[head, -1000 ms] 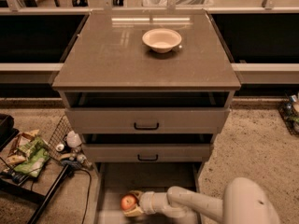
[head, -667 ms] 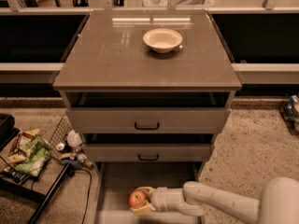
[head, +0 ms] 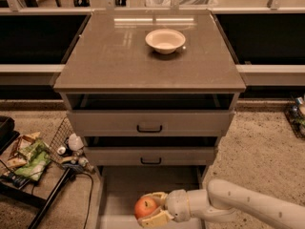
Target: Pick apple from bottom drawer and place on counter
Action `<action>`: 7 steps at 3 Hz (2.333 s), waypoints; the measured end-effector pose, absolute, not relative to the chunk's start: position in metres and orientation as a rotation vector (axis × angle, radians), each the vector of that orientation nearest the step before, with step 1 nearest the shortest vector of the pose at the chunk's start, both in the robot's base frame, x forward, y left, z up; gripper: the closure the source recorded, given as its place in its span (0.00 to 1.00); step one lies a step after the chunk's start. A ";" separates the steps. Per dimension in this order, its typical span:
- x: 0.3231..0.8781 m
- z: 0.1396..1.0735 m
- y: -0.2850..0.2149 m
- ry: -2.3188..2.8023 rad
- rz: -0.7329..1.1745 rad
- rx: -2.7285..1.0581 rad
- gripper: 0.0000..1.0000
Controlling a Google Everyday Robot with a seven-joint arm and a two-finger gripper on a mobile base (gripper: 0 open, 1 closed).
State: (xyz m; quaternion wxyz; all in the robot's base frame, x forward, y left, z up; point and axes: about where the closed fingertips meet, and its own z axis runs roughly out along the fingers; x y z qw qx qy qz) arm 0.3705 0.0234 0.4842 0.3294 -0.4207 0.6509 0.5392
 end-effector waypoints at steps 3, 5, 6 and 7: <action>0.465 0.819 -0.006 1.433 1.062 -1.117 1.00; 0.577 0.892 0.058 1.472 0.936 -1.107 1.00; 0.646 0.878 0.096 1.531 0.915 -1.044 1.00; 0.701 0.852 0.144 1.583 0.925 -1.020 1.00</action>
Offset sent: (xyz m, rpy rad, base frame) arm 0.1119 -0.0642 0.4023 0.0632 -0.4933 -0.2082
